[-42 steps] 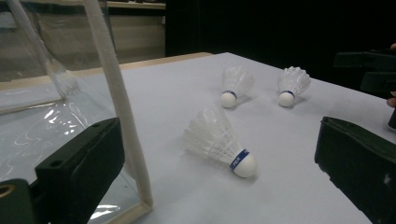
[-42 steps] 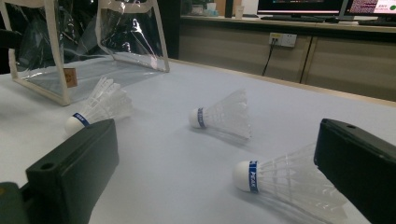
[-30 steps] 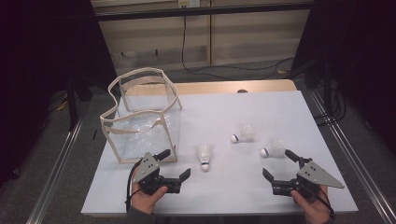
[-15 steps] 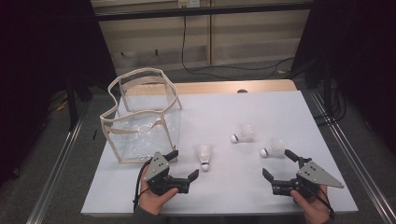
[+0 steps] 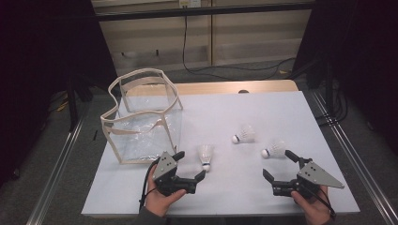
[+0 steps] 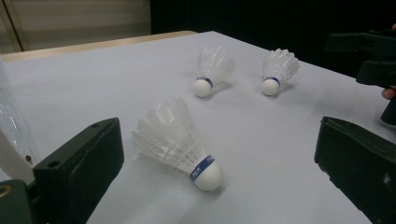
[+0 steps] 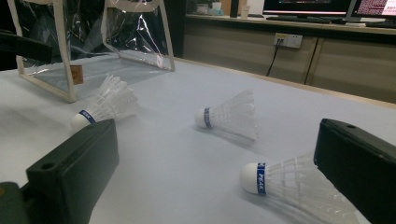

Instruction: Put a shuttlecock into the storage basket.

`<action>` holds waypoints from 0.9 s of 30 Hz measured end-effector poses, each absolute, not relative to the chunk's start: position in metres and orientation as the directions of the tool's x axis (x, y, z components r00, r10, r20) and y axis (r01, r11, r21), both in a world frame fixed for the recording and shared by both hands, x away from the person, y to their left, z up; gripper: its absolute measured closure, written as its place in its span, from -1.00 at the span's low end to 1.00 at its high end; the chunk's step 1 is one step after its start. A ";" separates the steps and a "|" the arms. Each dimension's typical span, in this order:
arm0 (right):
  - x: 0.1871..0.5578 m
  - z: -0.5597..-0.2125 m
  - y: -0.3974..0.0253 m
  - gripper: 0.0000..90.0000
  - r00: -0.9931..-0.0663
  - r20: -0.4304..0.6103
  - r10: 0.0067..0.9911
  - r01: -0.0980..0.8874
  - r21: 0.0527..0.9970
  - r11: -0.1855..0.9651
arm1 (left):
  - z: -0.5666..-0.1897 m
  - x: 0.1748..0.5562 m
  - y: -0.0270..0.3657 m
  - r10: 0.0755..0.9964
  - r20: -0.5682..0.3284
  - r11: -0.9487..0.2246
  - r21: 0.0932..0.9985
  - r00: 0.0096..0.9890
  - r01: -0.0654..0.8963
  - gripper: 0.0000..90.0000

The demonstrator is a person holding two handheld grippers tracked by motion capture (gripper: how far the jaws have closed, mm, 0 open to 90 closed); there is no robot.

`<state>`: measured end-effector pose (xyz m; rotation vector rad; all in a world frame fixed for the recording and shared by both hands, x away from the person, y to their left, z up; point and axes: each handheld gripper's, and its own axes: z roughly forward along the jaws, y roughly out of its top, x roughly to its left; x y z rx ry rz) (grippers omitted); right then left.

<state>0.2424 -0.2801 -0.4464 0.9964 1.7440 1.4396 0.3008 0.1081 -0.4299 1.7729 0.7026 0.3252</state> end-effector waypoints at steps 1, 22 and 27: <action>0.242 -0.446 -0.280 -1.00 -0.494 -0.020 0.869 0.146 0.984 0.105 | -0.430 0.301 0.106 0.609 -0.133 -0.178 0.938 0.782 0.298 -0.97; 0.241 -0.446 -0.282 -1.00 -0.491 -0.023 0.871 0.142 0.984 0.105 | -0.431 0.305 0.090 0.649 -0.163 -0.189 0.912 0.743 0.365 -0.95; 0.241 -0.446 -0.282 -1.00 -0.492 -0.024 0.870 0.141 0.984 0.107 | -0.430 0.306 0.087 0.651 -0.173 -0.191 0.905 0.739 0.380 -0.95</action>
